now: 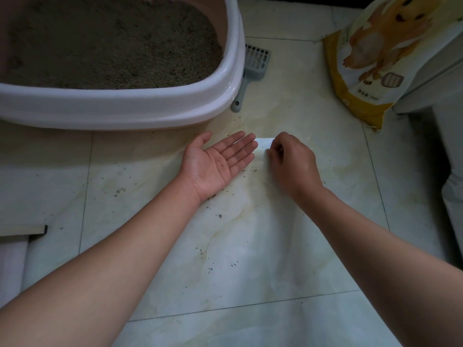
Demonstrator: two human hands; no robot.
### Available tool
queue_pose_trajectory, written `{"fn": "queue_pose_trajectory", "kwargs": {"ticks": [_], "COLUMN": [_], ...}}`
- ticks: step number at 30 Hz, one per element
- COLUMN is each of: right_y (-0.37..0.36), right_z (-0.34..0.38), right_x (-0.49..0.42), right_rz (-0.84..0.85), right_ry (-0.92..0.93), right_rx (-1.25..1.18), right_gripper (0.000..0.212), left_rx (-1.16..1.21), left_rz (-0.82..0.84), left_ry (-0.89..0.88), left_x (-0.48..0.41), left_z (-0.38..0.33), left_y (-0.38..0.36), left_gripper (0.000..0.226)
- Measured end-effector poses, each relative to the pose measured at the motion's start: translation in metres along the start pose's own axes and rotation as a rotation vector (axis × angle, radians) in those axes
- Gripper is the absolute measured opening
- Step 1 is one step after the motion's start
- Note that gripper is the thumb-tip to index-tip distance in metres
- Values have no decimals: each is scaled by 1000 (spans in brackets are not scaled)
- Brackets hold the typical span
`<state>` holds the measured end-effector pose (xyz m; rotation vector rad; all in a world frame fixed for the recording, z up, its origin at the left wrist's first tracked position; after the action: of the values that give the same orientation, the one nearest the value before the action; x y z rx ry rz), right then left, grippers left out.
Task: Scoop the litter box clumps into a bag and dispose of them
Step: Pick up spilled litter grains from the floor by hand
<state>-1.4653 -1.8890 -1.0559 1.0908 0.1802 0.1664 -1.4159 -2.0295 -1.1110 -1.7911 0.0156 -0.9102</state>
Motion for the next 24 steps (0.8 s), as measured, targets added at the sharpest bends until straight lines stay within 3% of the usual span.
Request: {"fn": "queue_pose_trajectory", "kwargs": {"ticks": [9,15,21,24], "right_y": [0,-15,14,2], "right_z": [1,15,65,106], "right_x": [-4,-13,-1,7], "right_rz": [-36,81,-85,-25], "right_ry": [40,111,193,310], "right_rx": [83,239,-132,-180], "right_gripper": [14,15,7,16], "left_rx": [9,-1,-35,2], "left_rz": [-3,-14,-92,-136], "left_ry": [-3,-11,-22,2], "left_x": [0,-3,-5,-4], "left_z": [-1,-3,-4,-3], "left_y": [0,0,8,15], "left_gripper": [62,63,64,62]}}
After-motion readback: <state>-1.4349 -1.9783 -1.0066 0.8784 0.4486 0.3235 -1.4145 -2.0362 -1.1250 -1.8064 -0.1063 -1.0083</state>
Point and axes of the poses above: each hand's wrist, its own x-axis away from the middle knuckle, its own y-axis out of the back of the hand, z = x × y, the point moved 10 cm from there along -x, towards the middle knuckle, and after that the axes turned 4 degrees about y, right-handed, at the moved point
